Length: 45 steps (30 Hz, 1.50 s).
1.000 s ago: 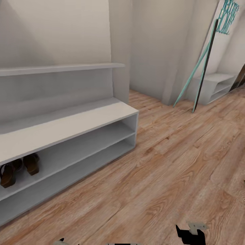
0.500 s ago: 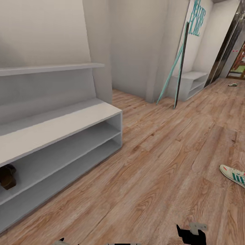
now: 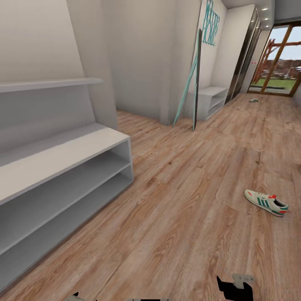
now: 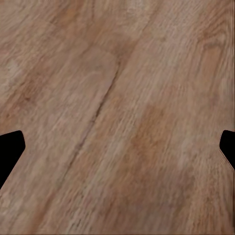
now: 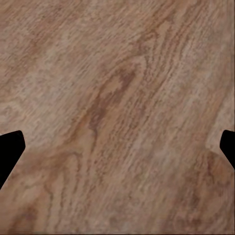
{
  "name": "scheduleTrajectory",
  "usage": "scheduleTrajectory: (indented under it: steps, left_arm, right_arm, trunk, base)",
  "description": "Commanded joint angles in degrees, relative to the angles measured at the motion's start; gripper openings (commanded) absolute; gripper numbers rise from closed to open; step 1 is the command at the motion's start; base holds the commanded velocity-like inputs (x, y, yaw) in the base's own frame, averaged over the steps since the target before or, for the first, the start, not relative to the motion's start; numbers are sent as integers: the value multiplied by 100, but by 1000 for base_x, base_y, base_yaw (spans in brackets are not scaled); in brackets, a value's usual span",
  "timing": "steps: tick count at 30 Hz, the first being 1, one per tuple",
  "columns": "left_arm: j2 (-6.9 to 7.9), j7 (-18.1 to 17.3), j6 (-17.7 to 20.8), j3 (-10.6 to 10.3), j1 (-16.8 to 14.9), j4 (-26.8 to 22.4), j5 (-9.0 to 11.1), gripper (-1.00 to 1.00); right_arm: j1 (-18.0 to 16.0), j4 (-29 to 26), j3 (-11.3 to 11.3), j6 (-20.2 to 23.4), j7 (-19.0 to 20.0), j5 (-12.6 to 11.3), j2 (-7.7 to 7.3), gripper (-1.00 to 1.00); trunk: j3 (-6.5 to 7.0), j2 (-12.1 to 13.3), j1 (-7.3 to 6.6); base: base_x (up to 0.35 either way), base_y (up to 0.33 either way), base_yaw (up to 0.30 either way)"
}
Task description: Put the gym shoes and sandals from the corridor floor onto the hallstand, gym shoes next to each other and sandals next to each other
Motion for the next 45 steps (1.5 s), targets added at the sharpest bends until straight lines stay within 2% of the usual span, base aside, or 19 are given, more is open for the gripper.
scheduleTrajectory:
  steps: [1, 11, 27, 45]
  left_arm:
    - [-1, -48, -2, 26, -1, 3, 14, 100]
    - [-2, -48, -2, 26, -1, 4, 14, 100]
    - [0, -48, -5, 26, -1, 1, 11, 100]
    - [2, -48, -11, 26, -1, -9, 18, 100]
  right_arm:
    - [-5, 8, -9, -19, 33, -55, 1, 100]
    - [-5, 8, -1, -19, 33, -52, 8, 100]
    - [-5, 8, 0, -19, 33, -54, 34, 100]
    - [-5, 8, 0, -19, 33, -51, 45, 100]
  trunk:
    - [-5, -2, -1]
    - [-5, -2, -1]
    - [-5, -2, -1]
    - [-5, -2, -1]
  base:
    - [0, 0, -300]
    - [0, 0, -242]
    - [15, -2, -16]
    - [238, -141, 0]
